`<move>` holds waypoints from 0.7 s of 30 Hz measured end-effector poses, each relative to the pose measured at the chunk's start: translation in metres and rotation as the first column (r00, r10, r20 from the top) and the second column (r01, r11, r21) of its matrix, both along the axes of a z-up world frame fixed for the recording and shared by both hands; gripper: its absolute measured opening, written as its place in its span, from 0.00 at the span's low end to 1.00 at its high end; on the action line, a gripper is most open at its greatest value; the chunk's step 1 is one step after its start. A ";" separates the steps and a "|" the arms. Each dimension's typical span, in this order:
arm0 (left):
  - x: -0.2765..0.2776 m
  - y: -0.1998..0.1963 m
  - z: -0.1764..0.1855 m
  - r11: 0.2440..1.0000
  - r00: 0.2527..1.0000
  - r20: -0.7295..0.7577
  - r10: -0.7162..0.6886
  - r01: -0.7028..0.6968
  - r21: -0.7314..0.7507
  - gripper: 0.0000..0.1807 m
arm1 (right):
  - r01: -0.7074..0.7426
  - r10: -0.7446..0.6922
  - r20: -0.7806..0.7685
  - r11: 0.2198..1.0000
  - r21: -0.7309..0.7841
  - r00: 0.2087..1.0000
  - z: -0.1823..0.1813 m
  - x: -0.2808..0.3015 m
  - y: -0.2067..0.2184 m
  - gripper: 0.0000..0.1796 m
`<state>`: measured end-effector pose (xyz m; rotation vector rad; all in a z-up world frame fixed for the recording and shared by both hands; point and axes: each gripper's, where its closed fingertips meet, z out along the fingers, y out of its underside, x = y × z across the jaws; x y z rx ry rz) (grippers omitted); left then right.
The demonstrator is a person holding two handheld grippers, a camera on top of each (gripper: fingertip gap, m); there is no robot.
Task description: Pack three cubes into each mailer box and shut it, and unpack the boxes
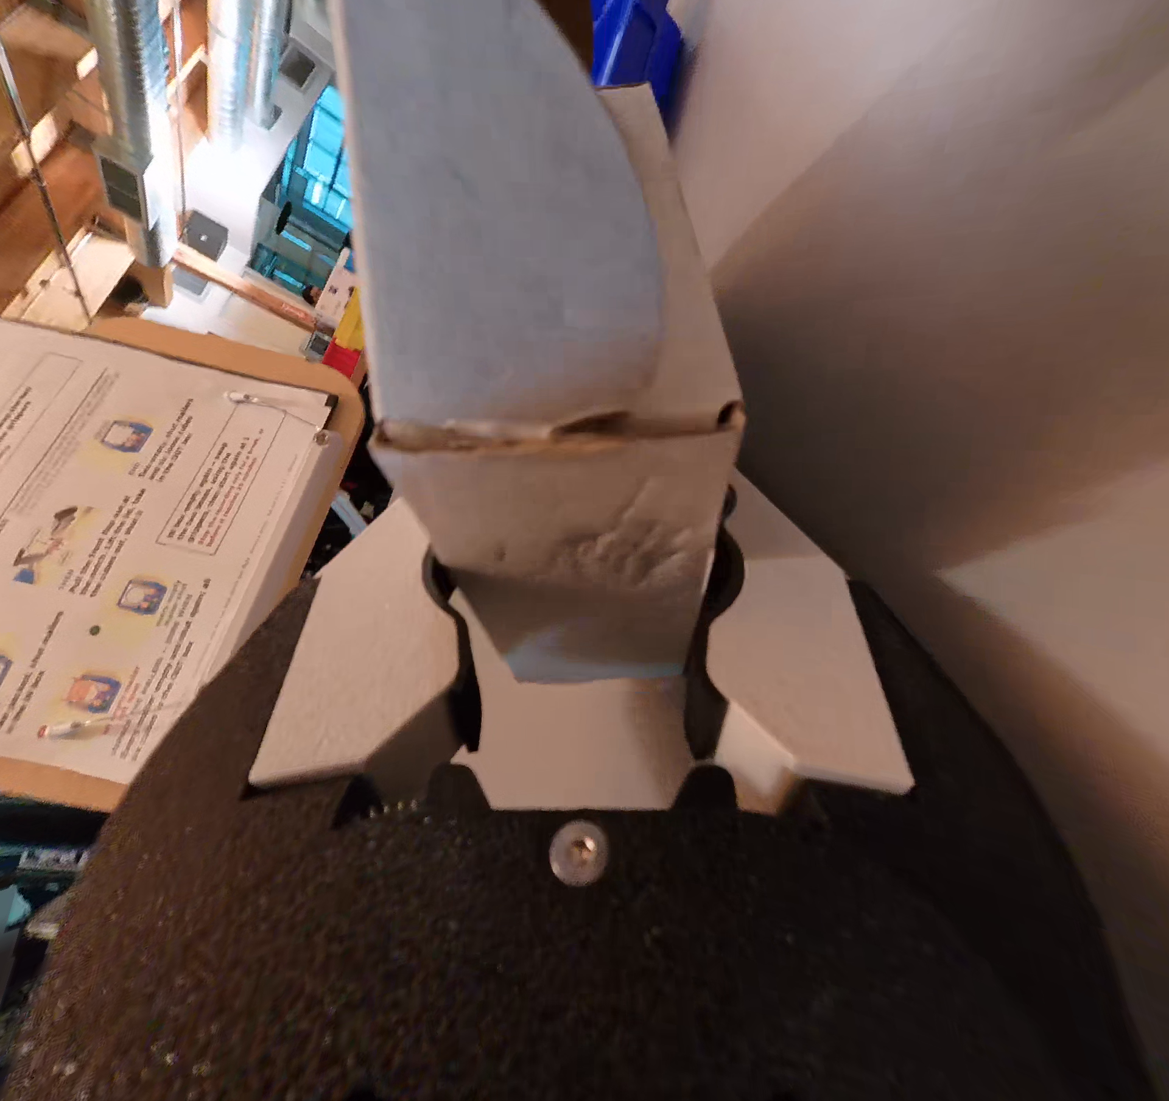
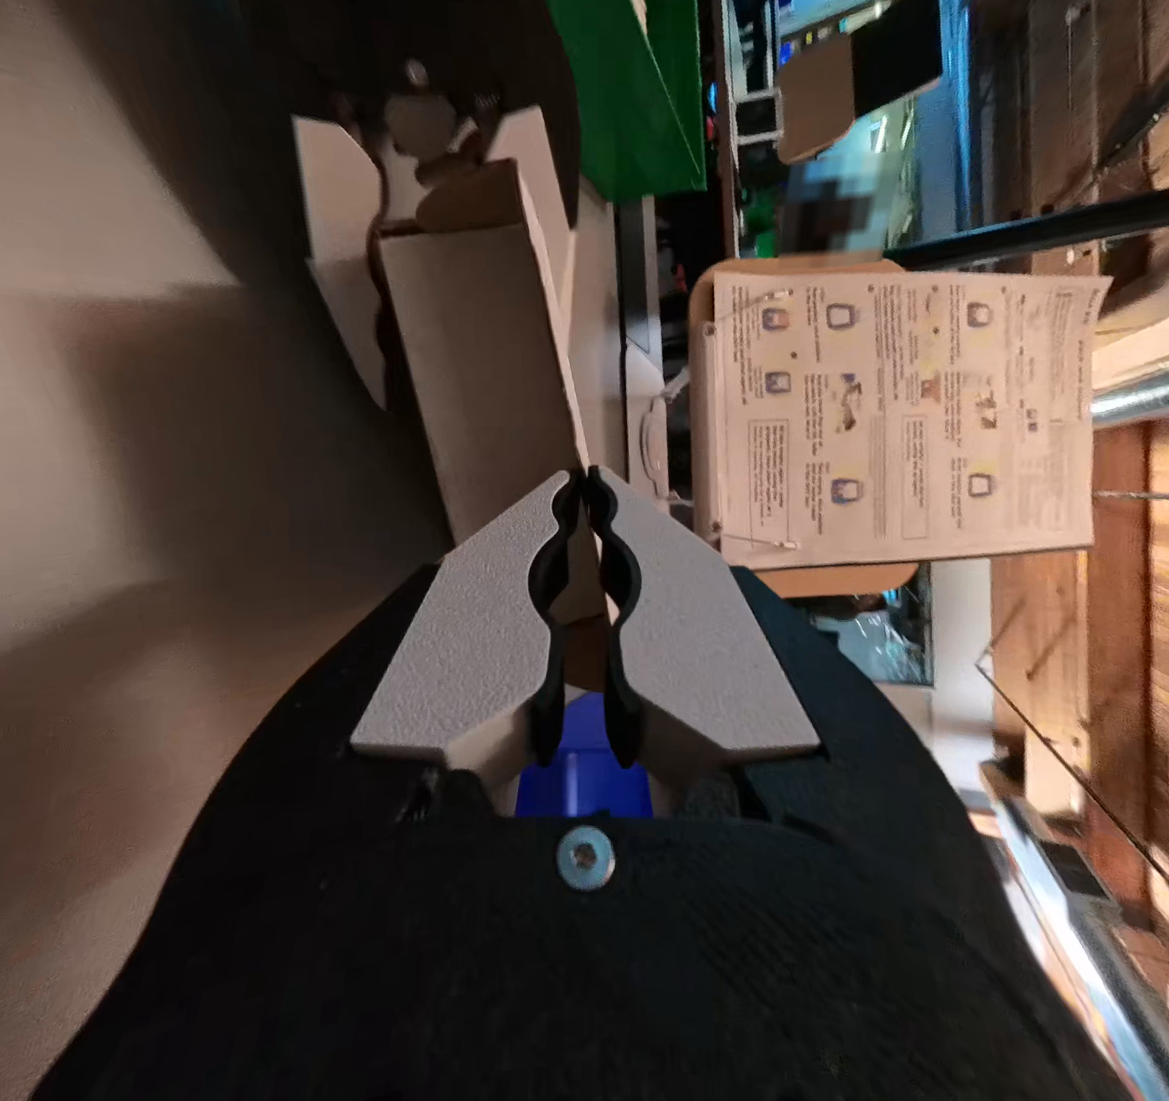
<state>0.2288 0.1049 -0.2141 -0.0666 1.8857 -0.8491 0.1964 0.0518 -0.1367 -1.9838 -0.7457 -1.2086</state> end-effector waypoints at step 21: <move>-0.050 -0.030 0.054 0.928 0.930 0.270 0.250 -0.310 0.209 0.00 | 0.113 -0.128 -0.177 0.989 -0.097 0.976 0.004 -0.025 0.019 0.00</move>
